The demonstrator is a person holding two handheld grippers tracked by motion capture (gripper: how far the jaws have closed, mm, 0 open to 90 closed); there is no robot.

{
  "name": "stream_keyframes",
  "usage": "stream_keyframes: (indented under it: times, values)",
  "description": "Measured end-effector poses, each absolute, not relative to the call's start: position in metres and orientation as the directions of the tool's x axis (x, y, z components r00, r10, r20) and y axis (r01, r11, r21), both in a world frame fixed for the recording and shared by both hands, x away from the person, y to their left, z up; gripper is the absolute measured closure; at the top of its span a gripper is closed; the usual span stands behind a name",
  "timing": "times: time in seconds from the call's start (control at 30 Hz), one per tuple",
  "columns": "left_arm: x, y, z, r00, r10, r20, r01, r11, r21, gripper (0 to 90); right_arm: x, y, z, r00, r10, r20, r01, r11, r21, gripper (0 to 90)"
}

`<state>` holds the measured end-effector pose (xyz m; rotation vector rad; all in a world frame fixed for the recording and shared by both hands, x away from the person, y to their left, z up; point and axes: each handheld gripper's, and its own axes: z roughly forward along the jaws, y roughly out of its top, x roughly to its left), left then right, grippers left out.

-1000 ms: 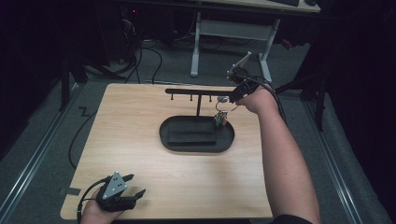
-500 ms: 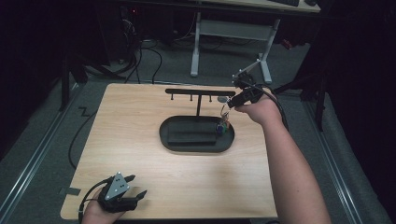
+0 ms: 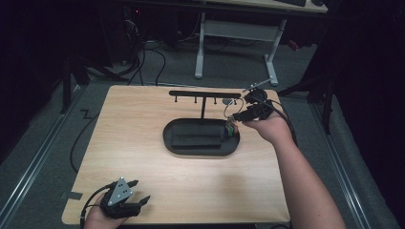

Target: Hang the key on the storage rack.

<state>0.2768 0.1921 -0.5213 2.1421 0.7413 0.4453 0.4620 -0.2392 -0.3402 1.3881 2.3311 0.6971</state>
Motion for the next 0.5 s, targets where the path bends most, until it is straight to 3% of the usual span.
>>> stream_keyframes:
  times: [0.23,0.5]
  values:
    - [0.276,0.192,-0.523,0.767,0.638,0.071,0.35,-0.508,0.787,31.3,0.446,-0.245,-0.356,-0.473,0.881,-0.003,0.693,0.374,0.616,32.8]
    - [0.277,0.191,-0.524,0.764,0.642,0.061,0.351,-0.493,0.796,31.1,0.41,-0.257,-0.4,-0.481,0.876,0.02,0.653,0.343,0.675,30.4]
